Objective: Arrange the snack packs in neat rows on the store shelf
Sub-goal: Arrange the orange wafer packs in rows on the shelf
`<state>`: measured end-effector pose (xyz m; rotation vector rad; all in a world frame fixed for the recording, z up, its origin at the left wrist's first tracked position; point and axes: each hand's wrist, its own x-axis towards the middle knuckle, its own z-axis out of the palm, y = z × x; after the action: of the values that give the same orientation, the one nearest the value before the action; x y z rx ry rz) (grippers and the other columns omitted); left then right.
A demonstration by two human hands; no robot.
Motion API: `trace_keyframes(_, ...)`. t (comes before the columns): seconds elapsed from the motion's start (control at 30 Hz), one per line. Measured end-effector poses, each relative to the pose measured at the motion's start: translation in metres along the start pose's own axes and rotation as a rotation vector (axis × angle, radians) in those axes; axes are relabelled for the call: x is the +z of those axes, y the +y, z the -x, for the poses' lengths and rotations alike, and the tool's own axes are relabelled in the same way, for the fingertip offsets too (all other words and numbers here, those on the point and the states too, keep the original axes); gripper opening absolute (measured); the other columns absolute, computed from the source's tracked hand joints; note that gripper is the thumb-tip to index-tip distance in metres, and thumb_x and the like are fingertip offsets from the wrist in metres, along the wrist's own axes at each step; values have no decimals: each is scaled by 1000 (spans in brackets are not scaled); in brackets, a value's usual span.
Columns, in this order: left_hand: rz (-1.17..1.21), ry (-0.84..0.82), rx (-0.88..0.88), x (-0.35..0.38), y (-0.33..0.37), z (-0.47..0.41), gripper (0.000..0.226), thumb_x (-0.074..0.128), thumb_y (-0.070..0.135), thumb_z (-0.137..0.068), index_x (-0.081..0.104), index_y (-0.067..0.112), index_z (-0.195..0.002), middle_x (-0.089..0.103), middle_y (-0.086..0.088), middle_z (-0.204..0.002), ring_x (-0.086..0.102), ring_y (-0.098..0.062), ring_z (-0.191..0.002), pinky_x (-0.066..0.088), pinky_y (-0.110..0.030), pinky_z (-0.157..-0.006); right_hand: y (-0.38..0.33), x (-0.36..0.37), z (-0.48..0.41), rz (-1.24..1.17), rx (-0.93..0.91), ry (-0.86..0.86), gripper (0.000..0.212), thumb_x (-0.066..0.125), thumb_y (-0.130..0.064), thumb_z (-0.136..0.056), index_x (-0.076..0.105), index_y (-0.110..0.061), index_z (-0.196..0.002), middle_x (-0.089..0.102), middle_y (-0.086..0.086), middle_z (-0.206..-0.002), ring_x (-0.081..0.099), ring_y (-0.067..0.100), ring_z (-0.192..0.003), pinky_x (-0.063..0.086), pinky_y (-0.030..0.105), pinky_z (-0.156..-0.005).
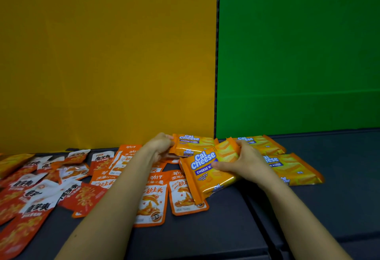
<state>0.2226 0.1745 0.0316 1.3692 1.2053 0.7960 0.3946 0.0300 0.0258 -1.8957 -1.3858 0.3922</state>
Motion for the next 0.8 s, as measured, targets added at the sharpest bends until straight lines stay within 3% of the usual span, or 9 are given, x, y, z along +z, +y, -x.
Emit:
trace_keyframes(0.1,12,48,41,-2,-2,2,25,41,-7,-93,47,3,-71,60,-4,-39,56,-10,-29,48,-25,-30,6,-2,-3,-148,8,-23,58,85,-38,-57,64,-14,-106,70,4,-106,65,21,-99,51,40,-91)
trace_keyframes(0.27,18,94,195,-4,4,19,31,43,-8,-89,55,9,-66,56,3,-34,50,-3,-26,44,-16,-33,16,-7,0,-462,-10,-109,46,84,-27,-63,62,-14,-102,72,5,-102,68,20,-93,53,42,-90)
trace_keyframes(0.33,50,122,259,-2,12,29,30,42,-8,-89,57,10,-70,58,6,-36,51,-1,-29,45,-13,-35,19,-16,4,-569,-15,-81,33,79,-19,-71,60,-14,-98,71,7,-99,69,15,-82,57,33,-79)
trace_keyframes(0.4,68,115,313,4,21,45,28,42,-6,-90,58,10,-76,60,7,-38,54,0,-32,45,-12,-35,24,-34,9,-677,-15,-34,25,73,-13,-77,56,-13,-95,69,6,-88,67,3,-61,53,18,-57)
trace_keyframes(0.47,79,97,354,14,28,62,30,39,-6,-92,58,10,-76,61,7,-39,55,0,-33,44,-11,-35,33,-60,14,-754,-2,-5,28,70,-13,-79,56,-8,-103,67,6,-86,64,0,-53,50,15,-49)
trace_keyframes(0.6,118,56,367,42,27,89,24,38,-5,-93,61,2,-100,68,2,-52,61,-4,-43,51,-17,-45,65,-119,27,-765,18,23,44,69,-21,-79,56,-5,-118,71,10,-99,67,7,-63,55,19,-56)
trace_keyframes(0.7,96,16,335,72,14,111,24,40,0,-94,61,4,-107,70,-2,-67,61,-10,-55,51,-25,-56,95,-159,35,-752,22,64,41,67,-21,-81,57,-8,-118,72,1,-85,65,2,-54,53,17,-53)
trace_keyframes(0.8,115,-64,289,111,1,147,22,41,3,-95,60,10,-104,72,1,-73,63,-7,-60,52,-23,-60,124,-188,38,-773,41,70,37,64,-20,-83,58,-8,-117,72,-8,-65,65,0,-51,51,13,-46)
